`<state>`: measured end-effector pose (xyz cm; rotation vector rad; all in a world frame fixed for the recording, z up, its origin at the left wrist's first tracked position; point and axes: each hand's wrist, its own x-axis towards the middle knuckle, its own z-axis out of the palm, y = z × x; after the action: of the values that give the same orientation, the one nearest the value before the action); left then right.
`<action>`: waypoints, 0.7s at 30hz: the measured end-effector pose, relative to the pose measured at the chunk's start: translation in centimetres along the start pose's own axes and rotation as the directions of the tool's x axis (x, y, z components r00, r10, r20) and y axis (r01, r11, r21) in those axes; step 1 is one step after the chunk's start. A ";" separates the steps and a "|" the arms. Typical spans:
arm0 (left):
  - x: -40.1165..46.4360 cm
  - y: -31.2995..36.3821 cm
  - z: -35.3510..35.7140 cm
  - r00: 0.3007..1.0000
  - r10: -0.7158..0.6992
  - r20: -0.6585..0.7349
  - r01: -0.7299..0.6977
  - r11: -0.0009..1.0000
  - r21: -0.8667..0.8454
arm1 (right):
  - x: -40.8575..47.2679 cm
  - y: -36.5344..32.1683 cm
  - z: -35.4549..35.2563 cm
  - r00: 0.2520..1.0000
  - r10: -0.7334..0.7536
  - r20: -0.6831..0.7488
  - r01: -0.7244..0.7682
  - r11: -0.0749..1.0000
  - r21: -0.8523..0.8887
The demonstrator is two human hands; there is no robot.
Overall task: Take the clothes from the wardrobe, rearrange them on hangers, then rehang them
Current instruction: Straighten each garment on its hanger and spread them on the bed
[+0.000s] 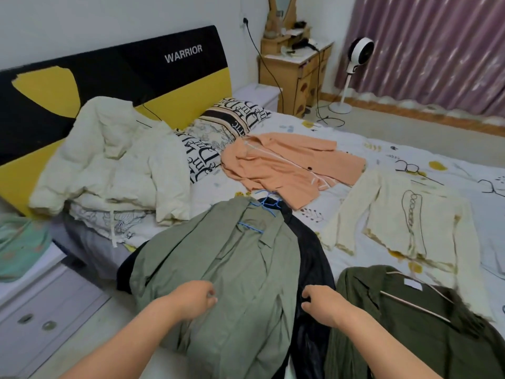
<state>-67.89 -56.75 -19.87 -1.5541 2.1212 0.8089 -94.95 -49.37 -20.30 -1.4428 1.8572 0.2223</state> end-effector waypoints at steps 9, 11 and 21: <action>12.1 -2.9 -3.8 1.000 0.022 -0.020 -0.022 0.999 0.036 | 12.8 -2.8 -2.2 0.990 0.118 -0.075 -0.114 0.991 0.065; 15.3 -4.1 -4.3 0.999 0.034 -0.026 -0.032 0.997 0.070 | 15.7 -3.7 -2.3 0.982 0.152 -0.110 -0.147 0.987 0.058; 32.6 -10.9 -3.7 0.991 0.103 0.090 -0.127 0.936 0.329 | 30.6 -7.0 0.2 0.867 0.429 -0.253 -0.366 0.893 0.261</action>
<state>-67.60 -85.21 -39.46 -1.2180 2.1768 0.4969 -90.84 -74.82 -38.22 -0.9761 2.3515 0.0018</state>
